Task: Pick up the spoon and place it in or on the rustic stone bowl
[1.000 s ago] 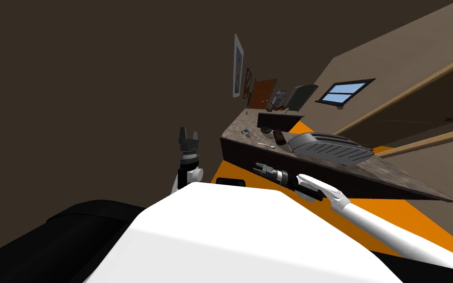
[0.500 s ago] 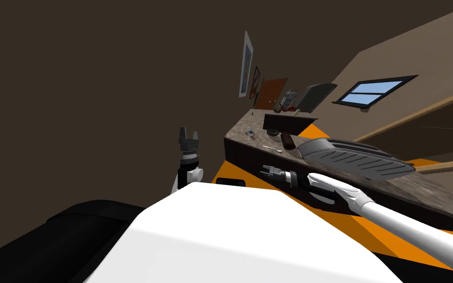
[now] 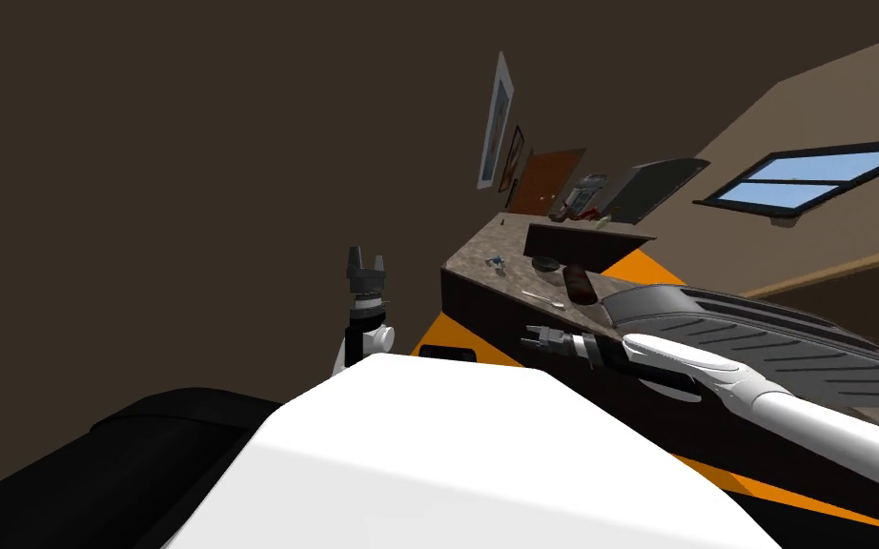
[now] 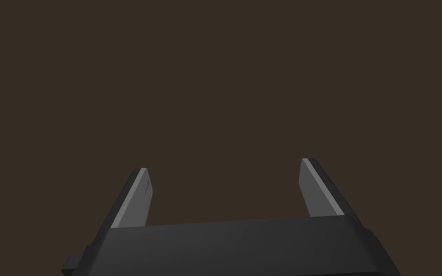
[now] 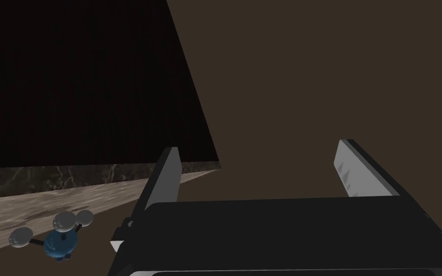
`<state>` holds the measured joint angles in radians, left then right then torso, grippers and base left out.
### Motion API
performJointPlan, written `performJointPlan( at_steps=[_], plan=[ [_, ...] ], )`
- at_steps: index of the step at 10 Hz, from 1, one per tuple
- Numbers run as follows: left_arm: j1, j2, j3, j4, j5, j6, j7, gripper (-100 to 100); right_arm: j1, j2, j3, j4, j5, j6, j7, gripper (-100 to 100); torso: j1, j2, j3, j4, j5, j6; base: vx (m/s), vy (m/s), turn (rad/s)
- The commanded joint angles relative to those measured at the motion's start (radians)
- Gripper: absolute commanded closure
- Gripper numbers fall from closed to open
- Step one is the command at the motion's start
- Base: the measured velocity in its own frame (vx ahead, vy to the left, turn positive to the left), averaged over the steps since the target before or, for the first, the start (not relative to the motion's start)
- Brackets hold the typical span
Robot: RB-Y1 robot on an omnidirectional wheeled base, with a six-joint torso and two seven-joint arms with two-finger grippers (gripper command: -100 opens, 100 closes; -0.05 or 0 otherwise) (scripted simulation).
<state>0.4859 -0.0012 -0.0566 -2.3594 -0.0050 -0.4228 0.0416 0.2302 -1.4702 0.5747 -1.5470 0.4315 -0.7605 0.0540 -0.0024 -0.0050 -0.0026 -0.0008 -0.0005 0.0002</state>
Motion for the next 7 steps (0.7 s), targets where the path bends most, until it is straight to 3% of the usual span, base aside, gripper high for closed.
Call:
performJointPlan(
  at_steps=[1, 3, 7],
  plan=[
    [0.0, 0.0, 0.0, 0.0, 0.0, 0.0, 0.0, 0, -0.003, -0.023, 0.006, 0.031, 0.009, -0.012, -0.004, -100, 0.0, 0.0, 0.0, 0.0, 0.0, 0.0, 0.061, -0.026, 0.149],
    [0.0, 0.0, 0.0, 0.0, 0.0, 0.0, 0.0, 0, -0.007, -0.09, 0.034, 0.093, 0.048, -0.021, -0.035, -100, -0.001, -0.001, -0.001, 0.0, 0.0, 0.0, 0.099, -0.043, 0.279],
    [0.0, 0.0, 0.0, 0.0, 0.0, 0.0, 0.0, 0, -0.007, -0.176, 0.06, 0.147, 0.083, -0.028, -0.067, -100, -0.002, -0.002, -0.001, -0.001, -0.001, 0.001, 0.099, -0.058, 0.174]
  ],
)
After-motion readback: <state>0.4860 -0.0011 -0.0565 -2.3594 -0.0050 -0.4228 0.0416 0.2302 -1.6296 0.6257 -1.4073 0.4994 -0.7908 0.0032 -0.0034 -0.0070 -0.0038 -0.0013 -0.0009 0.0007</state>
